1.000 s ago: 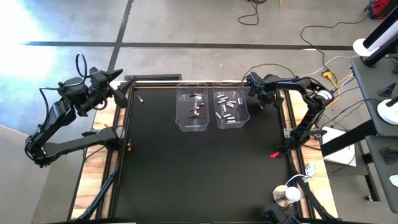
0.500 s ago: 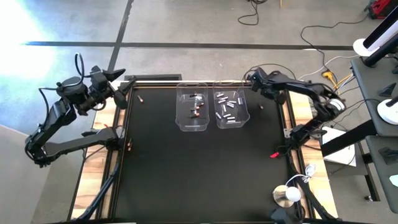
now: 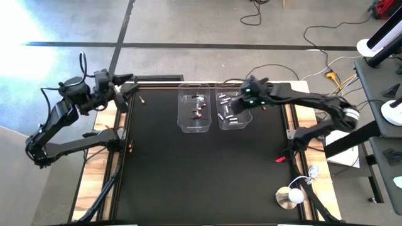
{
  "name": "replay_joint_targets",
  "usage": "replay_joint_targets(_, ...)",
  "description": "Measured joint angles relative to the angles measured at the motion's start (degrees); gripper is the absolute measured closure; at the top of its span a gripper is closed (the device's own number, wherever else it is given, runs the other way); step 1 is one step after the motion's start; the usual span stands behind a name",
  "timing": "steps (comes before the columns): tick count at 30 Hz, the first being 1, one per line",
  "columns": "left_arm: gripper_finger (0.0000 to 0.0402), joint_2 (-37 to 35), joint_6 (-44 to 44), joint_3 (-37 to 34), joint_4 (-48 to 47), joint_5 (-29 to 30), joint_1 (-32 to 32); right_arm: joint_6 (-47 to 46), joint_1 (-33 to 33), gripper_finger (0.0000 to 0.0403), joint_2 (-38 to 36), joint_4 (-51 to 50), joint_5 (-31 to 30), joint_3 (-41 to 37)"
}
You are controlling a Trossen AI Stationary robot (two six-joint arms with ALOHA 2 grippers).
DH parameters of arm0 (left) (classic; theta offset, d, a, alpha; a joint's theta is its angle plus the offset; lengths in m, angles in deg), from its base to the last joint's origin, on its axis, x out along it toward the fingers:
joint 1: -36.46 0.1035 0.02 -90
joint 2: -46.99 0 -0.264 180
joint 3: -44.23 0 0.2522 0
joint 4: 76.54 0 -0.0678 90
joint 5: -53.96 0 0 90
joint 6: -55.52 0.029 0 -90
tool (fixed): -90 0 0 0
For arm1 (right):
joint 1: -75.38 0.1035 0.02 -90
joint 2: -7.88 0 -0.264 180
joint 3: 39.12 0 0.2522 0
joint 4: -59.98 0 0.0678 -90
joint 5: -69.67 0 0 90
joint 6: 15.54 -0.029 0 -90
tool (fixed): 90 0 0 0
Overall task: Sort batteries
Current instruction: Put the white battery into the right transparent bin, then put the black battery into the left transparent bin
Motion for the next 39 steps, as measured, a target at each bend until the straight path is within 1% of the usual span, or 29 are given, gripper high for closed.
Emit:
replay_joint_targets(5,0.0129,1.15,-3.62,0.0,3.42,-4.38,-0.47,-7.2,-0.61,0.038,13.51,-2.95,1.22,4.54)
replay_joint_targets(9,0.0129,1.62,-5.22,0.0,5.28,-4.77,-1.33,-7.45,-0.99,0.038,22.85,-9.83,1.67,12.28)
replay_joint_targets(13,0.0129,1.2,-7.01,0.22,6.08,-4.75,-2.02,-6.96,-0.68,0.0375,28.18,-15.92,0.94,19.88)
replay_joint_targets(16,0.0129,0.86,-7.2,0.22,6.36,-4.74,-2.52,-6.48,-1.16,0.0373,31.95,-17.03,0.33,23.56)
replay_joint_targets(21,0.0129,0.65,-6.76,0.22,6.44,-4.71,-2.69,-3.56,-1.42,0.0382,38.0,-21.08,-0.08,29.5)
replay_joint_targets(26,0.0129,0.0,-5.85,0.22,6.33,-4.68,-2.69,-1.47,-1.33,0.0378,41.97,-25.89,0.07,31.52)
replay_joint_targets(31,0.0129,-1.37,-5.86,0.22,5.25,-4.66,-2.69,-1.06,-1.35,0.0357,42.66,-27.03,0.57,31.4)
replay_joint_targets(34,0.0129,-2.0,-5.76,0.22,4.99,-4.62,-2.69,-2.77,-1.39,0.0334,42.6,-28.68,0.58,31.27)
replay_joint_targets(39,0.0129,-2.81,-5.87,0.22,4.98,-4.51,-2.69,-3.81,-2.19,0.0274,40.98,-33.05,0.05,31.13)
